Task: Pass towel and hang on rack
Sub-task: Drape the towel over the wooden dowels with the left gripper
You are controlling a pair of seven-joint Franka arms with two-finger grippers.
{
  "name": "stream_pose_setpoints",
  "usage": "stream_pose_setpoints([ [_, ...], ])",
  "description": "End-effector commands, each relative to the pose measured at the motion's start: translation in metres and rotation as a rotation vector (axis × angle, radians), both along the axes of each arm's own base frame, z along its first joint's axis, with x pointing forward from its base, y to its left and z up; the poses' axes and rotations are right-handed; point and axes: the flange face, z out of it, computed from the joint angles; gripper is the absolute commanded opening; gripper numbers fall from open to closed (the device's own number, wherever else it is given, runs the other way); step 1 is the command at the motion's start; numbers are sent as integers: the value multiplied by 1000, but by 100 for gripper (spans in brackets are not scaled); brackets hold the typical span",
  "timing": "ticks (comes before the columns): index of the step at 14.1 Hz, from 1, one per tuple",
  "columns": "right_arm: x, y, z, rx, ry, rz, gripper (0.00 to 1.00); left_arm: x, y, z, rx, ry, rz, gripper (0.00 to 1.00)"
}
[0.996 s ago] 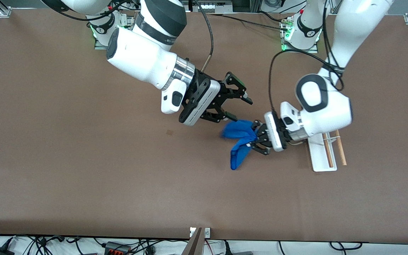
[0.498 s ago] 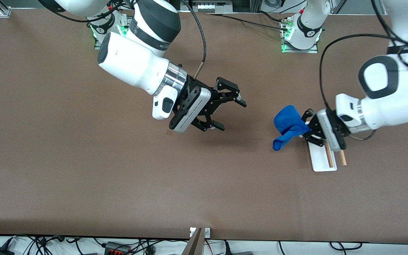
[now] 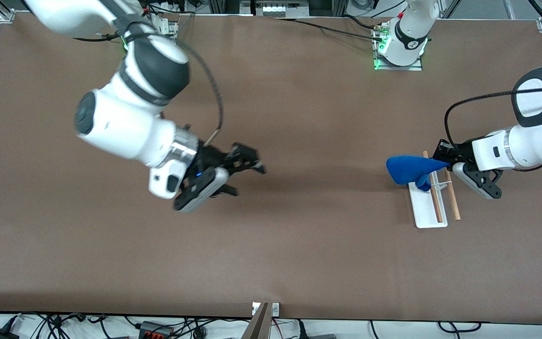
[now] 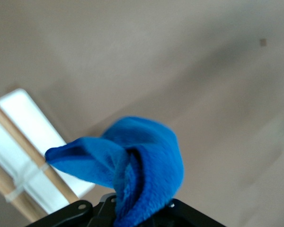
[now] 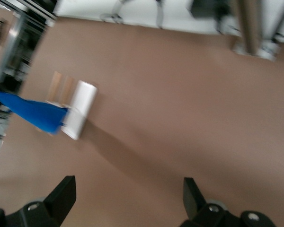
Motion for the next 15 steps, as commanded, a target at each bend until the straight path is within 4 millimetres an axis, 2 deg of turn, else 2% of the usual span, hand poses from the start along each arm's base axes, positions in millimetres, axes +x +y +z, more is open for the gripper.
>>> stream_pose_setpoints([
  [1,6,-65,-19,-137,126,12,100,7,9,-3,33,72,92,1],
  [3,12,-120,-32,-243,214,-14,100,11,27,-22,21,98,111,1],
  [4,14,-143,-39,-303,262,-61,100,13,42,-25,17,94,130,1],
  [5,13,-154,-43,-360,307,-118,100,15,53,-32,19,99,134,1],
  [7,9,-156,-45,-431,364,-224,100,23,72,-41,52,86,110,0],
  [9,1,-146,-21,-481,327,-292,100,25,94,-50,43,81,100,0],
  [10,0,-155,-23,-510,334,-330,100,25,105,-58,32,82,97,0],
  [11,0,-168,-16,-535,323,-354,100,25,116,-62,27,66,94,0],
  [15,-2,-253,20,-674,270,-473,100,22,148,-77,-4,30,42,0],
])
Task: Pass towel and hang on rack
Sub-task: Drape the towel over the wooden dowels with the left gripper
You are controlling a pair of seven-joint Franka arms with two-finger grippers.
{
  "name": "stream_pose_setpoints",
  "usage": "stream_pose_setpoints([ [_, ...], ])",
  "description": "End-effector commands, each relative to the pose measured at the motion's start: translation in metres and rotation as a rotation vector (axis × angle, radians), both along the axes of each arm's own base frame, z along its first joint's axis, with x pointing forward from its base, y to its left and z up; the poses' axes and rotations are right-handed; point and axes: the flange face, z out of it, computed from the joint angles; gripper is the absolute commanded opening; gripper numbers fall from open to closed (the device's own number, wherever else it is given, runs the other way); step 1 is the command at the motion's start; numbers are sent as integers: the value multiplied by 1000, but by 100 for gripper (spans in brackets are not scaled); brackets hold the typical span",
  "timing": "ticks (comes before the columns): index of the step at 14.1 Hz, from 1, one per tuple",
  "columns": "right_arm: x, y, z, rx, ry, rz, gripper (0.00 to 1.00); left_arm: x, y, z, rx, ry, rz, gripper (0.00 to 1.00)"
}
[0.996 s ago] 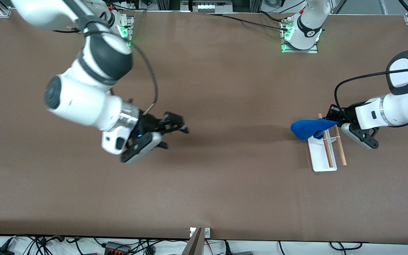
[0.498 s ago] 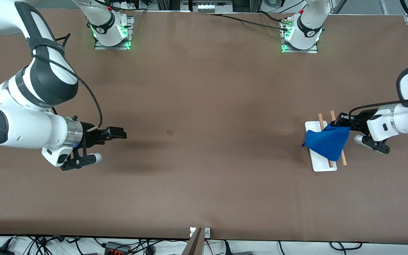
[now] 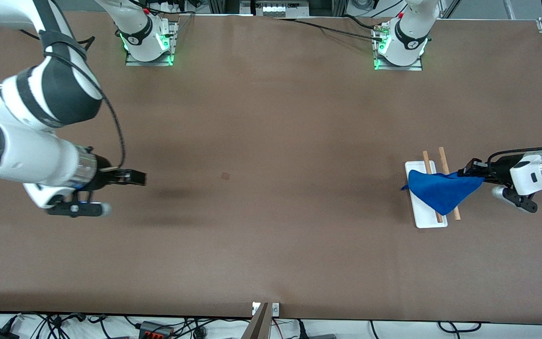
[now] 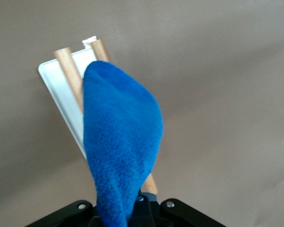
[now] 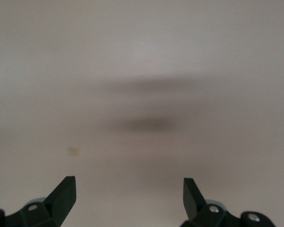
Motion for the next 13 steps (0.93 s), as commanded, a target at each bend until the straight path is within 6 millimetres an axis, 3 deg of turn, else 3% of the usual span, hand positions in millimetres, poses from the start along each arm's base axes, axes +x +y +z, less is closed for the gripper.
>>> stream_pose_setpoints([
  [1,-15,-56,26,-126,-4,-15,100,4,18,-7,-10,-37,-56,0],
  [3,-20,-82,41,-132,-17,-23,100,-1,41,-25,-26,-45,-56,0],
  [5,-29,-104,57,-106,-28,-64,100,-1,52,-39,-37,-80,-80,0],
  [9,-49,-150,89,-43,-33,17,100,-1,67,-65,-54,-112,-99,0],
  [13,-69,-153,101,-38,-33,22,100,-1,73,-76,-57,-115,-87,0],
])
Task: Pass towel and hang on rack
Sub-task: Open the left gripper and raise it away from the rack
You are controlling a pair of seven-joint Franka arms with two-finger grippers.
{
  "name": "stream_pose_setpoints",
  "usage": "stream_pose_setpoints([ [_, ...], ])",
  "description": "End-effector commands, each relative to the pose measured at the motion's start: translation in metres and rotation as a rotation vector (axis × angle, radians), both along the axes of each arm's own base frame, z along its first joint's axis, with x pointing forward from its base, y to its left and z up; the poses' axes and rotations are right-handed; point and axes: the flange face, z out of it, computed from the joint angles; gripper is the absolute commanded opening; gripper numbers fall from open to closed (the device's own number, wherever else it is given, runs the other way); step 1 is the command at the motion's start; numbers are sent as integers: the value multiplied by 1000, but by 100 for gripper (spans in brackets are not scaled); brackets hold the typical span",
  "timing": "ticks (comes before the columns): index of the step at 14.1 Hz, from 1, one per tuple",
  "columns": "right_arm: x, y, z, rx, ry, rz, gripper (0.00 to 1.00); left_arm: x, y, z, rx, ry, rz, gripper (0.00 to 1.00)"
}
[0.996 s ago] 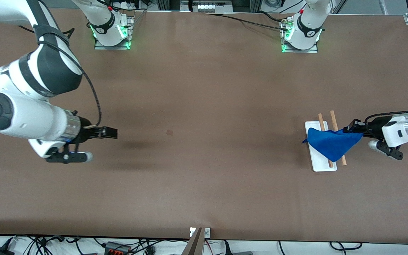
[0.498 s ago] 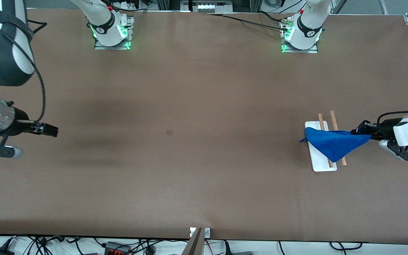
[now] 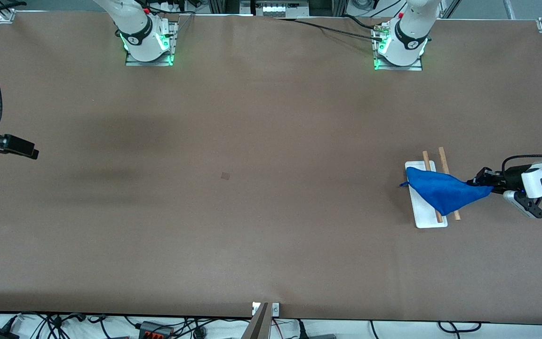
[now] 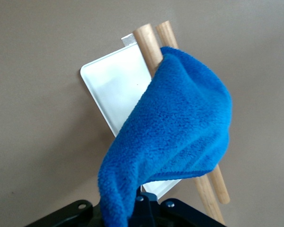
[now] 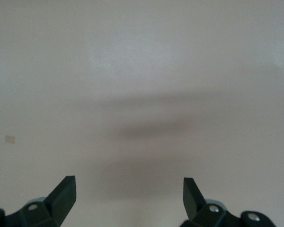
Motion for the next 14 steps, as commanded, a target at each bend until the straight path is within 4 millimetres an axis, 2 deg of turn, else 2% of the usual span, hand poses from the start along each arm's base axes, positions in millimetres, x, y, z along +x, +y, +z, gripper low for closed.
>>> stream_pose_setpoints([
  [1,-20,3,-2,18,-17,17,100,1,3,1,10,-15,-25,2],
  [2,-29,2,-7,21,-42,17,100,1,2,1,11,-16,-25,17],
  [3,-38,0,-16,23,-54,15,100,4,-2,4,13,-20,-27,47],
  [4,-46,-2,-22,23,-63,17,100,5,-3,5,14,-21,-28,56],
  [5,-49,-3,-24,23,-60,23,100,5,-4,6,13,-24,-34,94],
  [6,-49,-3,-27,21,-54,26,100,4,0,6,14,-24,-32,100],
  [11,-48,8,-27,22,-60,46,100,4,1,9,15,-28,-32,100],
  [14,-46,8,-28,23,-54,44,100,4,3,13,16,-27,-29,100],
])
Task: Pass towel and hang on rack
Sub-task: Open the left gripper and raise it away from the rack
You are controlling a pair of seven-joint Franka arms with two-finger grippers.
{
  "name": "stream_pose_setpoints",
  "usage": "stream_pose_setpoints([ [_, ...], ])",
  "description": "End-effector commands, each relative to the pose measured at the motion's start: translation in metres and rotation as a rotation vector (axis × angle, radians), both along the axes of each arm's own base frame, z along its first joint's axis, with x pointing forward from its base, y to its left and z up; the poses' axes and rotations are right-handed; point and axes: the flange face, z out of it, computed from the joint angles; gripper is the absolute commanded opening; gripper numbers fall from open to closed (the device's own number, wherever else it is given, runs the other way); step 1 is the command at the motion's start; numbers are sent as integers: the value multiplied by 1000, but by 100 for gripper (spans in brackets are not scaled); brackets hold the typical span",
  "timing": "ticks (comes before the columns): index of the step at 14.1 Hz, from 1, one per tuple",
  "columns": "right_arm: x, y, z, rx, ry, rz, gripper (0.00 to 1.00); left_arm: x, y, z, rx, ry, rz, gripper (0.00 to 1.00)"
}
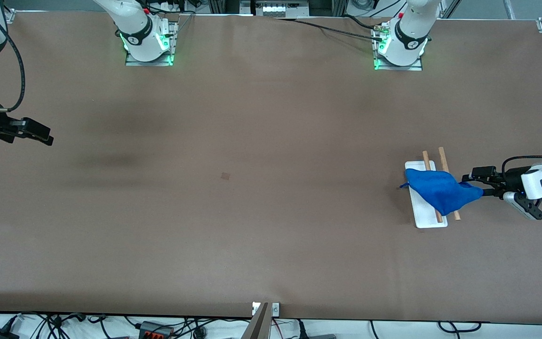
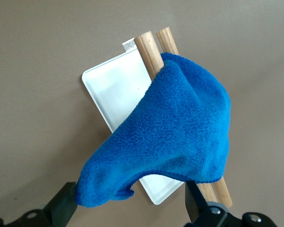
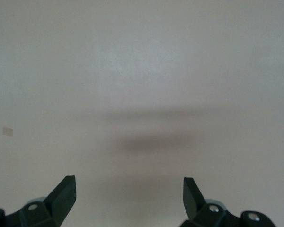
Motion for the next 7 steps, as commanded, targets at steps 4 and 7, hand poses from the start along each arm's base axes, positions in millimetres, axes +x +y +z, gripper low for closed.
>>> stream_pose_setpoints([
  [4,-5,-2,12,10,-29,6,100,0,5,30,60,-21,-39,100],
  [7,-5,0,13,12,-29,9,100,3,12,48,66,-12,-50,100],
])
